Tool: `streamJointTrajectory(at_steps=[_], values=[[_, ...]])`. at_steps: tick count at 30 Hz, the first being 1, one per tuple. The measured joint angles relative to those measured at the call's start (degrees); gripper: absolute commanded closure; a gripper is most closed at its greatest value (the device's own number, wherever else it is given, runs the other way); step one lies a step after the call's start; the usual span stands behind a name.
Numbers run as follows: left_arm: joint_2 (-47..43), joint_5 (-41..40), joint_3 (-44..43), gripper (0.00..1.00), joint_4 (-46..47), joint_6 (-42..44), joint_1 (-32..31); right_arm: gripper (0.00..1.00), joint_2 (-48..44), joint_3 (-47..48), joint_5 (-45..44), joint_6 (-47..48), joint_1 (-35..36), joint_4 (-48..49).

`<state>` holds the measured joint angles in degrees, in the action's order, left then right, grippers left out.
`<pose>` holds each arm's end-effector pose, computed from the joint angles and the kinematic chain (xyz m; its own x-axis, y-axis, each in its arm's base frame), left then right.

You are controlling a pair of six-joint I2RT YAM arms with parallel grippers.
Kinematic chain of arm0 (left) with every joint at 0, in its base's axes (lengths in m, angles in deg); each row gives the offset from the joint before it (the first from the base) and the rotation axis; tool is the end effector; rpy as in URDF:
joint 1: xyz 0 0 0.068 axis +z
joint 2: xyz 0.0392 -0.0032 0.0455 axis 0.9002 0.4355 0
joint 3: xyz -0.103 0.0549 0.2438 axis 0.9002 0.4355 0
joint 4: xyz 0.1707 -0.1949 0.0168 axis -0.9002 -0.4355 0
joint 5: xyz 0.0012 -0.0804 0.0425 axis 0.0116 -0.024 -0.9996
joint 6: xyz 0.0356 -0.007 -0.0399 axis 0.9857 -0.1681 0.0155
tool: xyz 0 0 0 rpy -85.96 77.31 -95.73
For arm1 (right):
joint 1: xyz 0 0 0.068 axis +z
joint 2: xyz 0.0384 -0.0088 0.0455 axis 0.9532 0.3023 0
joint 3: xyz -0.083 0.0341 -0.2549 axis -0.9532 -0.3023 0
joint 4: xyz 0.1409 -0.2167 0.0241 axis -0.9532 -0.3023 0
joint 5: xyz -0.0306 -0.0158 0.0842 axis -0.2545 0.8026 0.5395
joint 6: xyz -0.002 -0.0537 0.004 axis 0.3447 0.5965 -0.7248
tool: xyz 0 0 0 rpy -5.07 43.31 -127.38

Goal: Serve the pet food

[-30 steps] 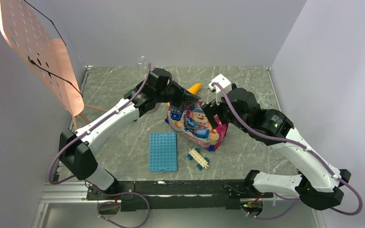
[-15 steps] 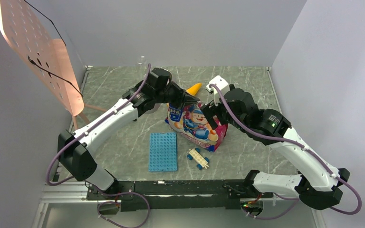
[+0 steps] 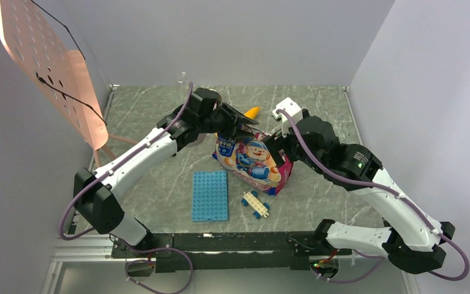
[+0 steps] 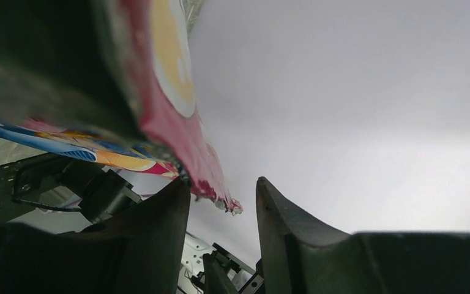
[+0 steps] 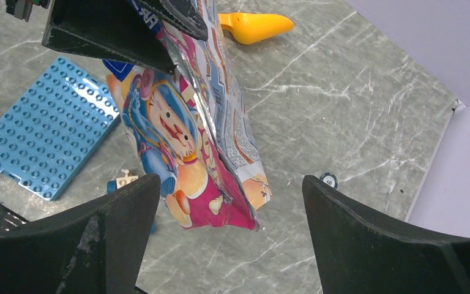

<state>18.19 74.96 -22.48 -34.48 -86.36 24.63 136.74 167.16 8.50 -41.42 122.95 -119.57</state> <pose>0.2608 -0.2317 0.3585 -0.7754 -0.5635 0.2849 -0.4792 0.2314 -0.8467 0.1253 0.1312 0.4292 -0.3132 -0.4413 -0.8409 -0.5260 0.8179 -0.2333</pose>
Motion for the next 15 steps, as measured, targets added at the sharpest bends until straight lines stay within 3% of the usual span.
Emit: streamJointTrajectory(at_steps=[2,4,7,15], values=[[-0.02,0.24,0.00,0.48,-0.04,0.00,0.07,0.08,-0.33,0.04,-0.15,-0.07,0.00,-0.15],[-0.26,0.66,0.00,0.40,-0.33,0.20,0.20,0.01,-0.55,0.24,-0.70,-0.52,0.00,-0.17],[-1.07,0.98,-0.07,0.30,-1.64,1.68,0.66,0.00,-1.01,1.29,-2.51,-2.05,0.00,-0.35],[-5.42,0.59,-6.43,0.27,-8.55,9.51,3.50,0.00,-3.65,10.67,-12.85,-8.04,0.00,-1.07]])
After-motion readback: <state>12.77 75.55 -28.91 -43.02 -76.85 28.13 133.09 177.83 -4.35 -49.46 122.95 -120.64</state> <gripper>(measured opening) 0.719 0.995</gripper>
